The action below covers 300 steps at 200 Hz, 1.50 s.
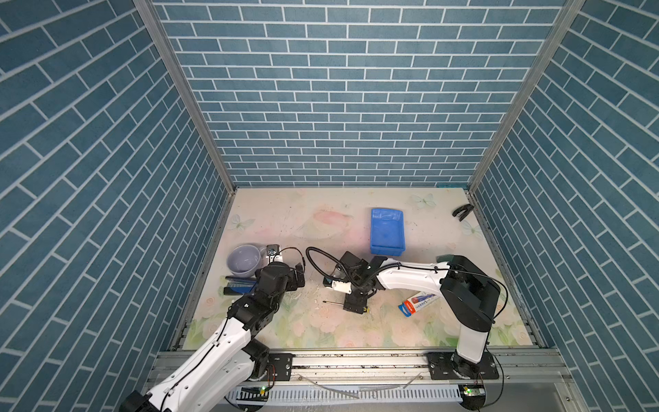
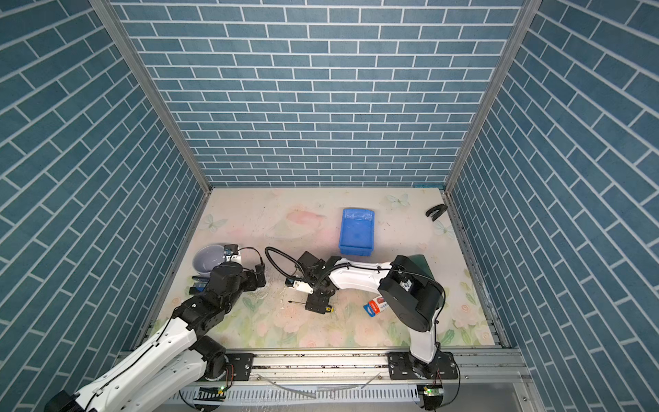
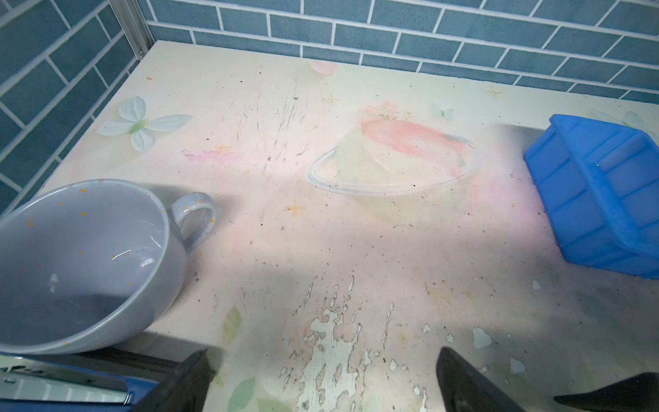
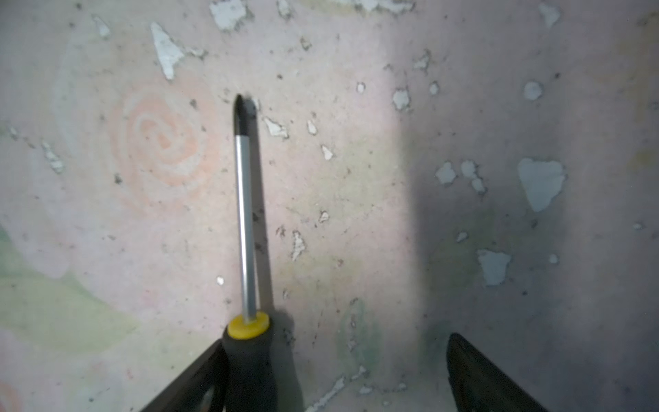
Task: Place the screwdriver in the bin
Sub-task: 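Lower the right gripper and close it on the screwdriver's black handle, then lift the screwdriver with the right gripper and carry it over the blue bin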
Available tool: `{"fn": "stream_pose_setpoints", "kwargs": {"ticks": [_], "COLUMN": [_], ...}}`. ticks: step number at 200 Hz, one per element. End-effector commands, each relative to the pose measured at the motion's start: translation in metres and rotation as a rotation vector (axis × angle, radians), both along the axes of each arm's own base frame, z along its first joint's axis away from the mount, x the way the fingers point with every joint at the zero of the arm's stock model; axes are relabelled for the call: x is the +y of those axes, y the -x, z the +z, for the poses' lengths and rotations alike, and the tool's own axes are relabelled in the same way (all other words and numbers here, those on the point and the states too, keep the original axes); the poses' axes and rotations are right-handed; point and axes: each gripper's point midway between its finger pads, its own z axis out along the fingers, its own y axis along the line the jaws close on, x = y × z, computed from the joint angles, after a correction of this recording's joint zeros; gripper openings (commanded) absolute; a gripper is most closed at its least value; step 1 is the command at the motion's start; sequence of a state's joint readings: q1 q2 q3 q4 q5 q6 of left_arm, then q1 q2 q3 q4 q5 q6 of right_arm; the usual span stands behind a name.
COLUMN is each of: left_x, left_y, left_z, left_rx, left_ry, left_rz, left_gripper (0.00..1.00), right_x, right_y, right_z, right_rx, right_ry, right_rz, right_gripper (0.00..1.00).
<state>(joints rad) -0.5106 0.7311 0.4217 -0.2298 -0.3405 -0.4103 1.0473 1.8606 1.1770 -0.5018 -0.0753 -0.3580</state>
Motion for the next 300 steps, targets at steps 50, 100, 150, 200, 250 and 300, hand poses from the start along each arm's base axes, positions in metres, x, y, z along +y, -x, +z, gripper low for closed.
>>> {"fn": "stream_pose_setpoints", "kwargs": {"ticks": [50, 100, 150, 200, 250, 300], "left_x": [0.006, 0.006, 0.006, 0.003, -0.001, -0.023], "left_y": [0.003, 0.004, 0.004, 0.004, 0.001, -0.012], "left_z": [-0.01, -0.009, -0.009, -0.011, -0.005, 0.027], "left_rx": [0.026, 0.025, 0.024, 0.028, 0.008, -0.1], "left_ry": [-0.019, -0.019, -0.017, -0.017, -0.039, -0.064], "left_rz": [0.019, 0.019, 0.019, -0.001, -0.036, -0.173], "left_gripper": [1.0, 1.0, 1.0, 1.0, 1.0, 1.0], "right_x": [-0.039, -0.037, -0.041, -0.042, -0.038, -0.039], "right_y": [0.013, 0.016, 0.018, 0.014, 0.003, -0.025], "right_z": [-0.002, -0.007, -0.007, -0.003, 0.01, 0.043], "right_rx": [0.1, 0.159, 0.172, 0.146, 0.093, -0.024], "right_ry": [0.05, 0.049, 0.051, 0.052, 0.006, -0.076], "right_rz": [0.031, 0.04, 0.038, 0.035, 0.001, -0.126], "right_gripper": [0.63, 0.5, 0.32, 0.14, 0.1, 0.08]}}
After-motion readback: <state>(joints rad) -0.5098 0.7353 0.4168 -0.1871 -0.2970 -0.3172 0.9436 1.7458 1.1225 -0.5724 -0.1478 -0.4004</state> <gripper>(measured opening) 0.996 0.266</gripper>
